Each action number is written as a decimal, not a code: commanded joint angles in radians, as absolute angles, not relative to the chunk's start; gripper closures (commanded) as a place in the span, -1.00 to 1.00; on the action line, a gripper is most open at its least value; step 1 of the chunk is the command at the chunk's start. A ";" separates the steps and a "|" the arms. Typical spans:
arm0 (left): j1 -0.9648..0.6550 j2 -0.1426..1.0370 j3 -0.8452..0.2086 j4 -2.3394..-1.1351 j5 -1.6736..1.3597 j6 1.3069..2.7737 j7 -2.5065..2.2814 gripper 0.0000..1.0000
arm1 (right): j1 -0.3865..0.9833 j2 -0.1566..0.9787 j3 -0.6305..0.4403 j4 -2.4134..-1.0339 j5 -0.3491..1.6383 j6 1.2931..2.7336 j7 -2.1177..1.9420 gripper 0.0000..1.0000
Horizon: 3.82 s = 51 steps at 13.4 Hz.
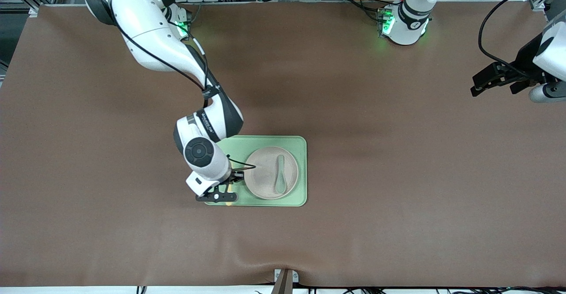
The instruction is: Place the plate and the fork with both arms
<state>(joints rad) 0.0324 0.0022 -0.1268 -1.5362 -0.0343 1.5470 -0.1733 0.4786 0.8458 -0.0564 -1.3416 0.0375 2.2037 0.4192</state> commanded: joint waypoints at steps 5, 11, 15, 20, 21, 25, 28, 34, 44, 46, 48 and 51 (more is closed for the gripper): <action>0.046 -0.021 -0.140 -1.548 -0.014 1.536 -0.164 -1.00 | 0.469 0.713 -0.046 -1.618 0.037 2.367 0.400 1.00; 0.046 -0.021 -0.140 -1.548 -0.014 1.529 -0.172 -1.00 | 0.466 0.707 -0.046 -1.611 0.046 2.347 0.419 -0.90; 0.046 -0.021 -0.141 -1.549 -0.014 1.529 -0.172 -1.00 | 0.450 0.692 -0.048 -1.458 0.048 2.142 0.410 -1.00; 0.045 -0.021 -0.144 -1.549 -0.014 1.520 -0.172 -1.00 | 0.359 0.605 -0.043 -1.319 0.049 1.899 0.402 -1.00; 0.044 -0.021 -0.144 -1.549 -0.014 1.517 -0.172 -1.00 | 0.338 0.569 -0.040 -1.319 0.049 1.866 0.399 -1.00; 0.037 -0.020 -0.146 -1.549 -0.017 1.508 -0.156 -1.00 | 0.264 0.453 -0.046 -1.318 0.051 1.764 0.224 -1.00; 0.038 -0.021 -0.160 -1.554 -0.015 1.503 -0.156 -1.00 | 0.169 0.394 -0.044 -1.318 0.064 1.688 0.074 -1.00; 0.043 -0.072 -0.161 -1.606 -0.014 1.505 -0.158 -1.00 | 0.051 0.255 -0.046 -1.328 0.067 1.571 -0.020 -1.00; 0.043 -0.139 -0.161 -1.676 -0.005 1.522 -0.158 -1.00 | -0.023 0.072 0.004 -1.428 0.014 1.535 -0.040 -1.00; 0.044 -0.141 -0.161 -1.674 0.008 1.528 -0.158 -1.00 | -0.093 0.066 0.110 -1.416 -0.019 1.513 -0.063 -1.00; 0.044 -0.130 -0.160 -1.660 0.008 1.528 -0.152 -1.00 | -0.135 0.042 0.144 -1.427 0.023 1.477 -0.080 -1.00; 0.046 -0.117 -0.155 -1.628 0.008 1.525 -0.150 -1.00 | -0.123 -0.047 0.124 -1.541 0.025 1.514 -0.081 -1.00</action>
